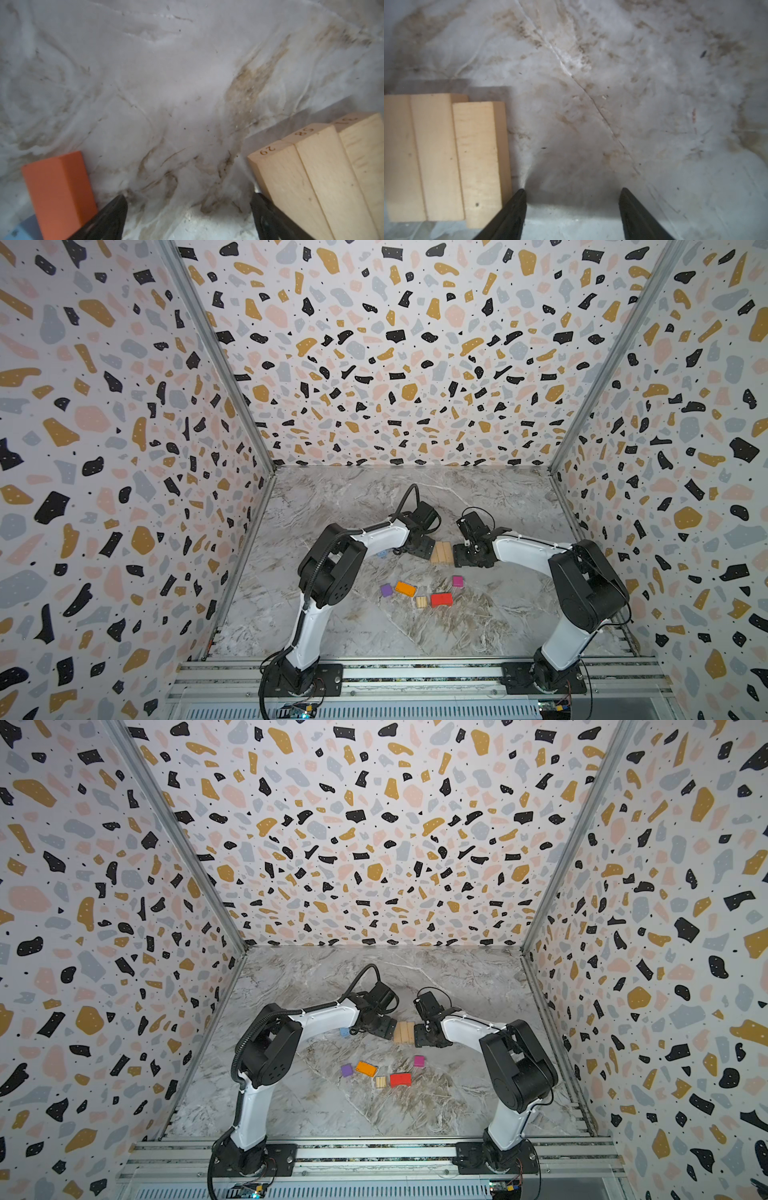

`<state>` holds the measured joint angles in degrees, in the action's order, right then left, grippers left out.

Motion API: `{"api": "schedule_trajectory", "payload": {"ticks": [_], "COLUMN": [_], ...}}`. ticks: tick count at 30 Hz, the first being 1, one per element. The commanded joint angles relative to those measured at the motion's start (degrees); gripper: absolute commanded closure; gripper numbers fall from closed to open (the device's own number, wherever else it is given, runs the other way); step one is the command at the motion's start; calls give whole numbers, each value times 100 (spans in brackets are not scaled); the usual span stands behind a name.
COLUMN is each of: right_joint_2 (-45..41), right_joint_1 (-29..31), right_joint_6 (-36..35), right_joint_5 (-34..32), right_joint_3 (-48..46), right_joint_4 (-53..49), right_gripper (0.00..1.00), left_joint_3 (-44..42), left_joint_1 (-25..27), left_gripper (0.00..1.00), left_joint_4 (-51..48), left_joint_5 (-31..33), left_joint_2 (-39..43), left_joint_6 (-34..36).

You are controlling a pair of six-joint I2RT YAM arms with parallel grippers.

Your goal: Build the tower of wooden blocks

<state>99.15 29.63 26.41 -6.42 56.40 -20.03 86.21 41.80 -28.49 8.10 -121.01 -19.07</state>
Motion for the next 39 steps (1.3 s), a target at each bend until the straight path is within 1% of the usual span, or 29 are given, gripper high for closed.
{"api": "schedule_trajectory", "payload": {"ticks": [1, 32, 39], "right_joint_2": [17, 70, -4], "right_joint_1": [39, 157, 90], "right_joint_6": [-31, -31, -39], "right_joint_5": [83, 44, -354], "right_joint_3": [38, 89, 158], "right_joint_4": [-108, -115, -234], "right_gripper": [28, 28, 29], "left_joint_3": [122, 212, 220], "left_joint_1": [-16, -14, -15], "left_gripper": [5, 6, 6], "left_joint_4": [-69, -50, -71], "left_joint_5": [69, 76, 121], "left_joint_2": [-74, -120, -116], "left_joint_6": [-36, -33, -18]}}
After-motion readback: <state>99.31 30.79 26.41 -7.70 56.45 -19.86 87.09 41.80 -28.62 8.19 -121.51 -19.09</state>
